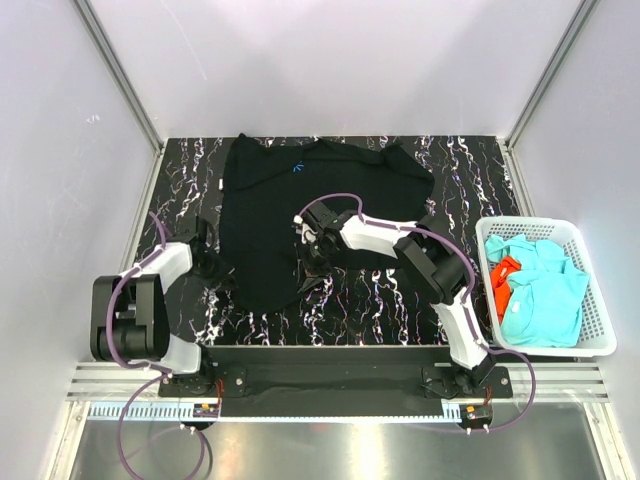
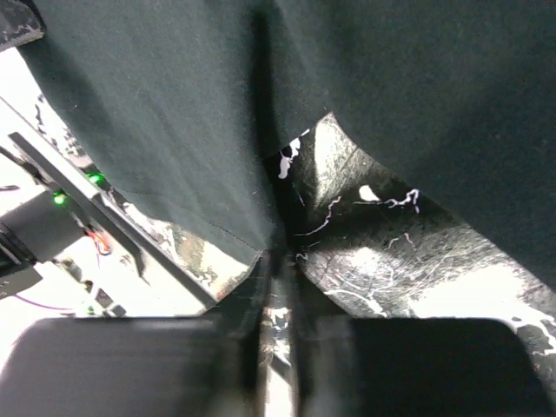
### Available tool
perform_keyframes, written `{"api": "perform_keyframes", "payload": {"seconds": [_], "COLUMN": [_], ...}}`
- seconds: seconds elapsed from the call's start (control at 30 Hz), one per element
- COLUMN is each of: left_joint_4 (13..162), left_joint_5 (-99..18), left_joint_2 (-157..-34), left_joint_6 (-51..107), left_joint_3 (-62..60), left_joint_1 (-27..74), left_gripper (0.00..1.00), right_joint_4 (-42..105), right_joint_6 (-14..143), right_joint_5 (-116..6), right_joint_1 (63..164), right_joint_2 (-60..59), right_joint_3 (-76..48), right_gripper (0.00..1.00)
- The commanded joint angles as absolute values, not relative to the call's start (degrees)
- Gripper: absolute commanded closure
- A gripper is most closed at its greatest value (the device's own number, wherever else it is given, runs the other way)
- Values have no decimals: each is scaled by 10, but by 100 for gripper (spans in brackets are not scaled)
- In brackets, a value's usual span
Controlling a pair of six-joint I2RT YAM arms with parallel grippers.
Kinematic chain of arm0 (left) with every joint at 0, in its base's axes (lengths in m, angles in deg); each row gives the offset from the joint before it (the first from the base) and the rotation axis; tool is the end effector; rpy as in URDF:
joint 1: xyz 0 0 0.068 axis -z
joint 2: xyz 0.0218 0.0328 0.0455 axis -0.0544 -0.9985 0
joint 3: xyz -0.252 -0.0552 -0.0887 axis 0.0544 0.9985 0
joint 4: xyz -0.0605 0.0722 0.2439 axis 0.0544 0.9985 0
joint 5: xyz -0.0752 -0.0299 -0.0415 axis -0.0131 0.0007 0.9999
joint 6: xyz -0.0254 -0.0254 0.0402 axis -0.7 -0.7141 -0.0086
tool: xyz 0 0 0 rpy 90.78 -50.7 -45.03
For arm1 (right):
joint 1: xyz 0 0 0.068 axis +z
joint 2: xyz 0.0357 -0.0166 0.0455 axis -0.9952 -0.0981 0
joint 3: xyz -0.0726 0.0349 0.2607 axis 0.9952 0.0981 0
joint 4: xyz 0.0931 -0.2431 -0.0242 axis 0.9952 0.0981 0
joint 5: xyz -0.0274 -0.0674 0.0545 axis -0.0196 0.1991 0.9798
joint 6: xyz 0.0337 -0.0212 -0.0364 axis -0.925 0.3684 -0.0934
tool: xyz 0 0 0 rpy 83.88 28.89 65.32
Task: Fold and stack the t-shirts
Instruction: Flatten the tshirt out
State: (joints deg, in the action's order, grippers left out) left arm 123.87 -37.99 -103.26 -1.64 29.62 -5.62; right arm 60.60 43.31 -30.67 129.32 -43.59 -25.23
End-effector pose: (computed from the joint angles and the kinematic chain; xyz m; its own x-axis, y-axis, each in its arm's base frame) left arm 0.2396 0.0038 0.1513 -0.7273 -0.6835 -0.0618 -0.6409 0.7086 -0.2952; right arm 0.2984 0.3241 0.1328 -0.9258 -0.3605 -0.1136 -0.3521 0.7132 0.6061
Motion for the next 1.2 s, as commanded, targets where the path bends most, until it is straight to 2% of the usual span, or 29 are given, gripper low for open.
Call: {"api": "perform_keyframes", "payload": {"seconds": [0.0, 0.1, 0.2, 0.5, 0.63, 0.8, 0.93, 1.07, 1.17], "left_joint_4": [1223, 1225, 1225, 1225, 1230, 1232, 1252, 1260, 1253], "left_joint_5": [-376, -364, -348, -301, -280, -265, -264, -288, -308], "left_joint_2": [-991, -950, -961, -1136, -1160, -1079, -966, -857, -865], "left_joint_6": [7, 14, 35, 82, 86, 88, 96, 76, 70], "left_joint_3": [303, 287, 238, 45, 0, 63, 146, 218, 217], "left_joint_1": [-57, -56, -56, -56, -56, -56, -57, -57, -57], "left_gripper": [100, 100, 100, 100, 100, 100, 100, 100, 95], "right_joint_4": [609, 609, 610, 658, 706, 714, 717, 714, 711], "right_joint_6": [428, 419, 411, 411, 439, 462, 479, 469, 464], "right_joint_5": [-319, -322, -306, -233, -217, -182, -151, -120, -138], "right_joint_1": [1294, 1281, 1252, 1149, 1139, 1150, 1177, 1202, 1200], "right_joint_2": [-398, -380, -391, -481, -511, -458, -367, -328, -348], "right_joint_3": [-255, -260, -281, -394, -451, -396, -320, -271, -285], "right_gripper": [98, 100, 100, 100, 100, 100, 100, 100, 100]}}
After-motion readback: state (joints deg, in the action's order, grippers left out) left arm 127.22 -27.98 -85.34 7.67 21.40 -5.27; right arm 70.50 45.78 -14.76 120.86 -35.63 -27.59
